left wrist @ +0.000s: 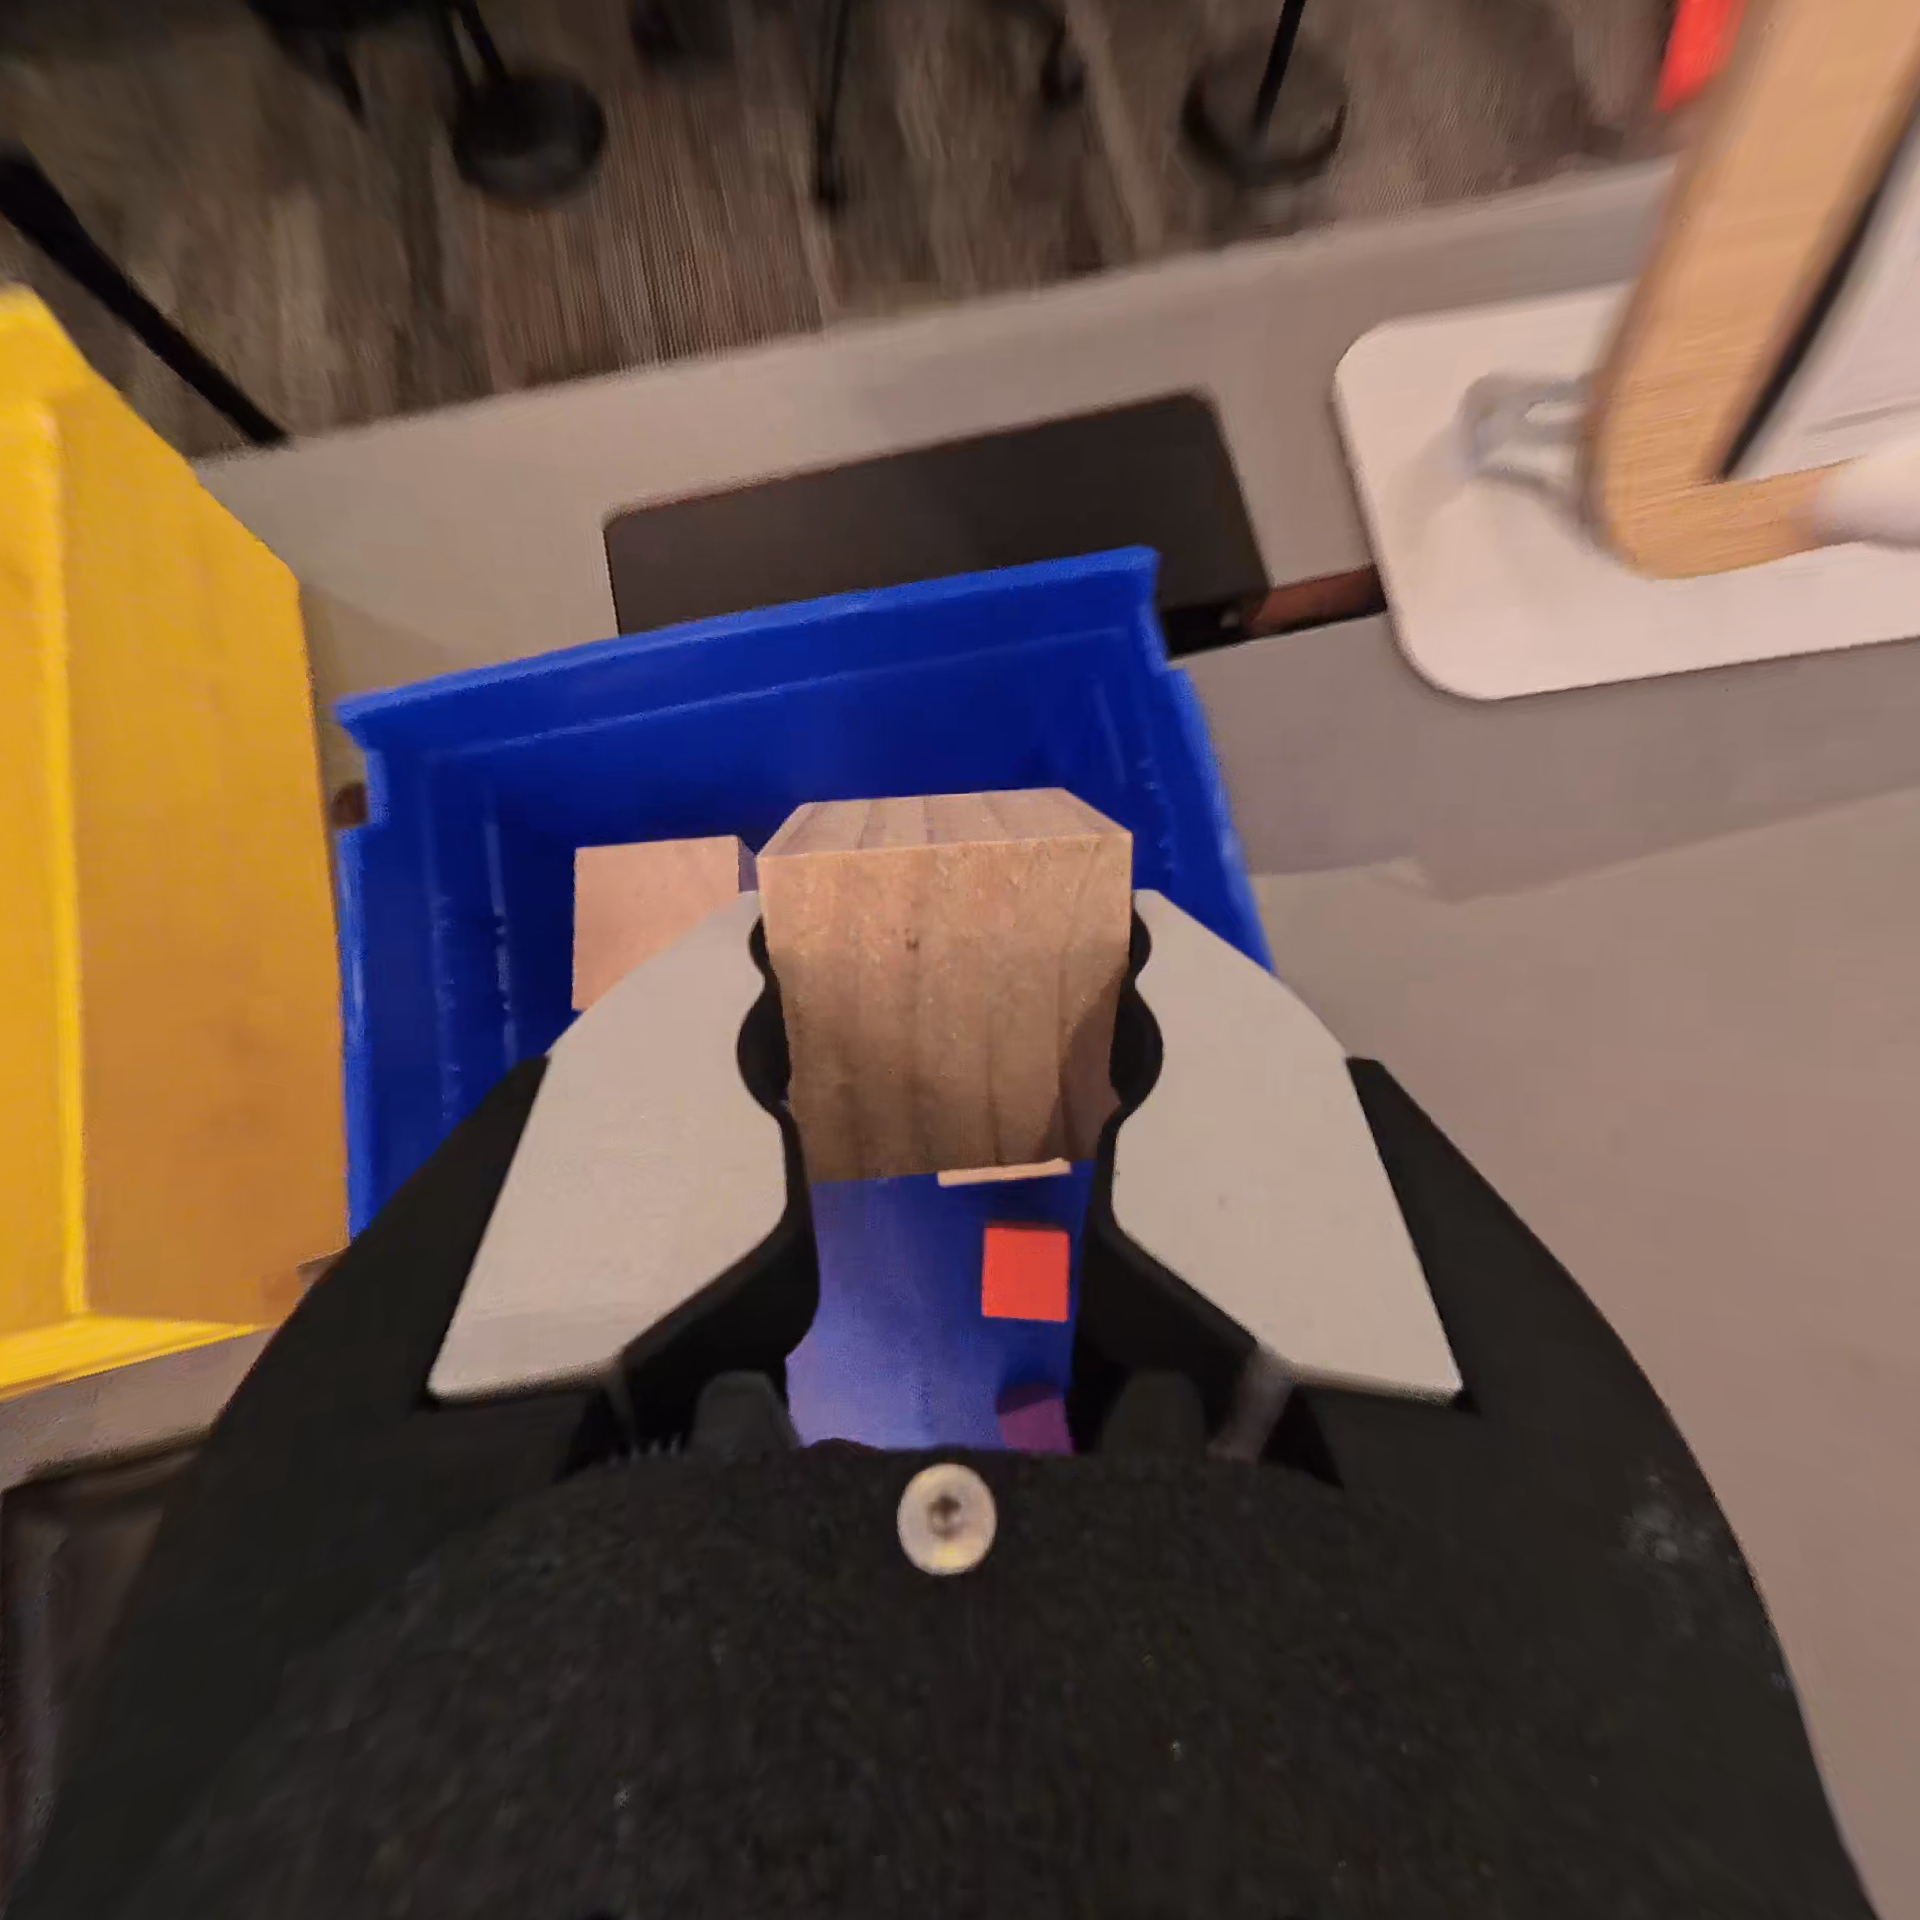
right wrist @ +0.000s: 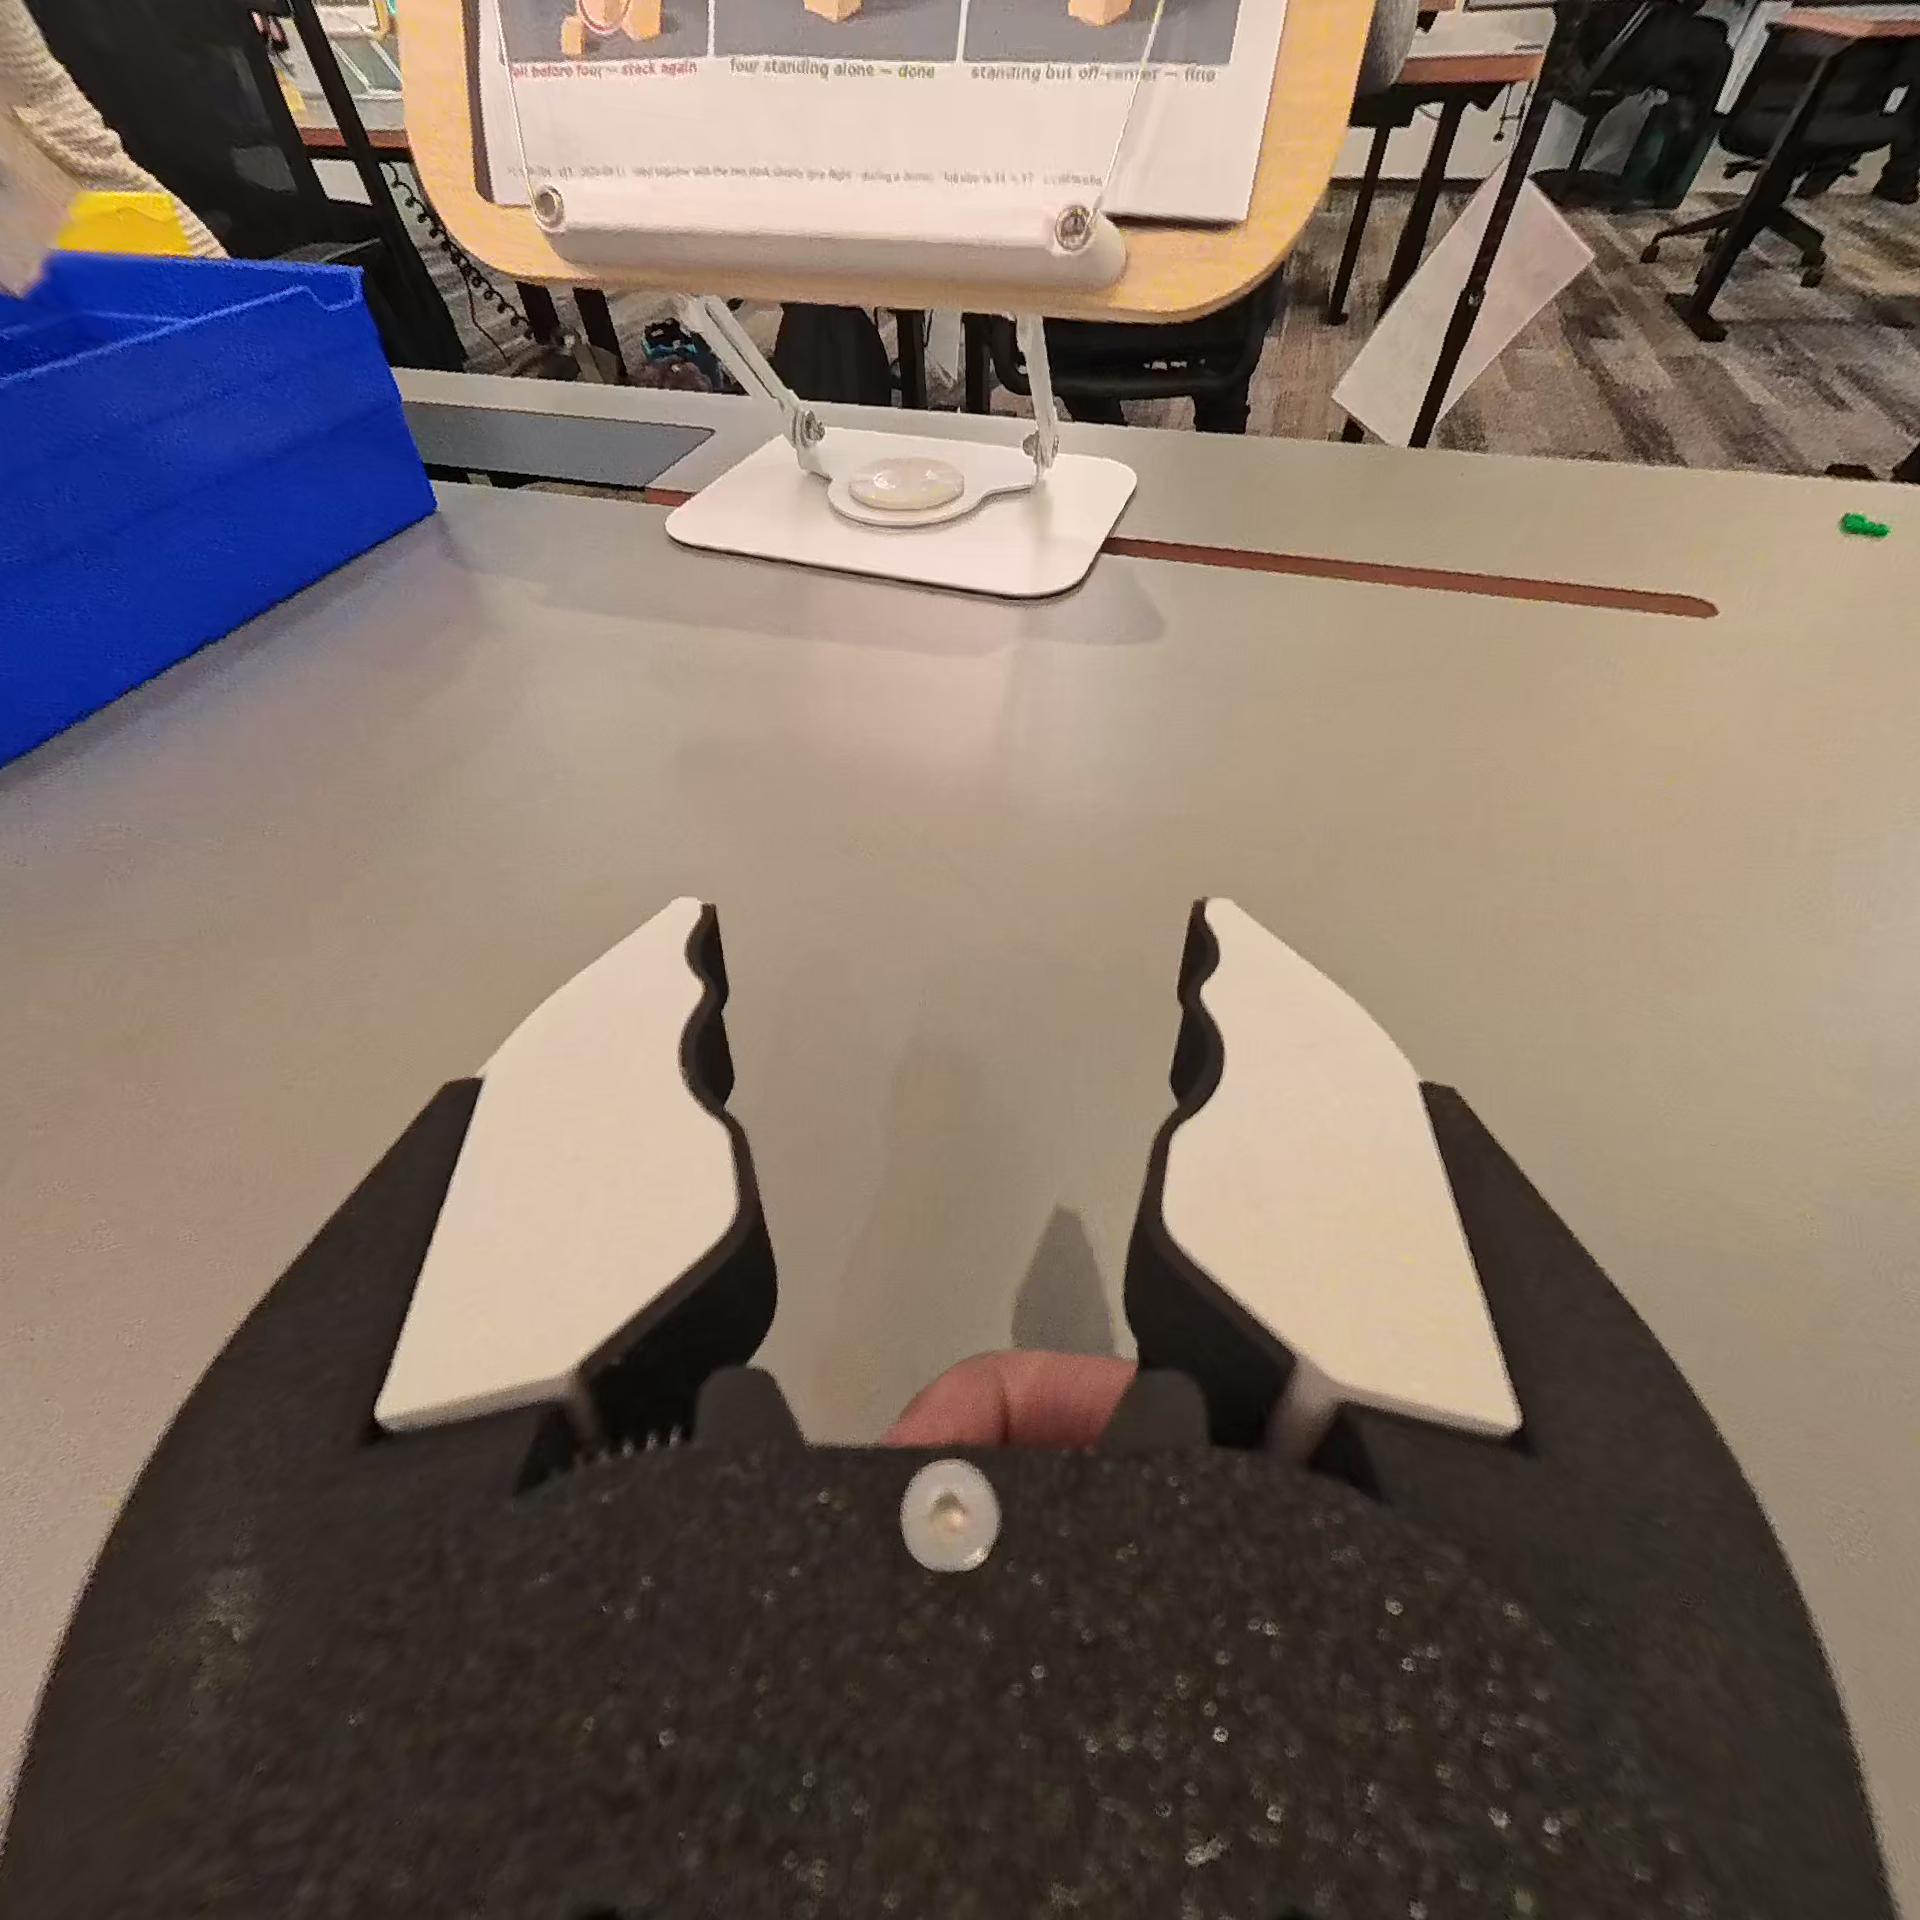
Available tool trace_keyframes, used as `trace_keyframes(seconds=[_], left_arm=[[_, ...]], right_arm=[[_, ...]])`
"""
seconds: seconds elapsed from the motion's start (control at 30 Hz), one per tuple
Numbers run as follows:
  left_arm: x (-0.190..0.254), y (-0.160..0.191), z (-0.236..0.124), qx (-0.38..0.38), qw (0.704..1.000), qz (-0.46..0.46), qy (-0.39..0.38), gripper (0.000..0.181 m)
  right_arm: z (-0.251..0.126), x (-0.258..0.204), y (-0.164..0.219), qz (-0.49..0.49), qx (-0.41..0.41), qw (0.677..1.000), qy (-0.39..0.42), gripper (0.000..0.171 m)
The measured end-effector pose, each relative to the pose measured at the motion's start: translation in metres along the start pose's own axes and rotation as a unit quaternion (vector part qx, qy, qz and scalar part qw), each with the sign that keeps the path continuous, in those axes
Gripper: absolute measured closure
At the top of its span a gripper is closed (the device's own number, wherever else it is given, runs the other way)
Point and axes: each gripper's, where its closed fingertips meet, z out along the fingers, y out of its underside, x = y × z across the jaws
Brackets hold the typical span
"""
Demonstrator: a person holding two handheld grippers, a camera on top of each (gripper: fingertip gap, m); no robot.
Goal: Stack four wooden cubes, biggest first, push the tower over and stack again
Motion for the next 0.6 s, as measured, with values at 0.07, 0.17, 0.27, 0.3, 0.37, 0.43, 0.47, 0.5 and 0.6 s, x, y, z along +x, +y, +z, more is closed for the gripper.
trace_keyframes(seconds=[0.07, 0.17, 0.27, 0.3, 0.37, 0.43, 0.47, 0.5, 0.6], left_arm=[[0.017, 0.004, -0.035, 0.060, 0.998, 0.006, 0.013, 0.121], [0.047, 0.029, -0.075, 0.116, 0.993, 0.012, 0.034, 0.121], [0.076, 0.062, -0.103, 0.153, 0.987, 0.017, 0.037, 0.121], [0.087, 0.074, -0.109, 0.158, 0.986, 0.017, 0.046, 0.121], [0.102, 0.094, -0.121, 0.182, 0.982, 0.010, 0.042, 0.121], [0.121, 0.117, -0.124, 0.181, 0.982, 0.017, 0.052, 0.121], [0.131, 0.127, -0.123, 0.178, 0.982, 0.025, 0.057, 0.121], [0.142, 0.134, -0.121, 0.175, 0.982, 0.037, 0.068, 0.121], [0.181, 0.144, -0.103, 0.137, 0.981, 0.072, 0.119, 0.121]], right_arm=[[-0.002, 0.000, -0.003, -0.005, 0.005, 1.000, 0.000, 0.088], [-0.006, 0.002, -0.008, -0.011, 0.016, 1.000, 0.004, 0.088], [-0.009, 0.004, -0.012, -0.011, 0.028, 1.000, 0.010, 0.089], [-0.010, 0.005, -0.014, -0.011, 0.032, 0.999, 0.012, 0.089], [-0.011, 0.005, -0.014, -0.012, 0.036, 0.999, 0.012, 0.090], [-0.011, 0.004, -0.013, -0.018, 0.035, 0.999, 0.013, 0.090], [-0.011, 0.004, -0.013, -0.020, 0.035, 0.999, 0.014, 0.090], [-0.010, 0.004, -0.012, -0.021, 0.034, 0.999, 0.014, 0.090], [-0.010, 0.004, -0.012, -0.023, 0.033, 0.999, 0.013, 0.090]])
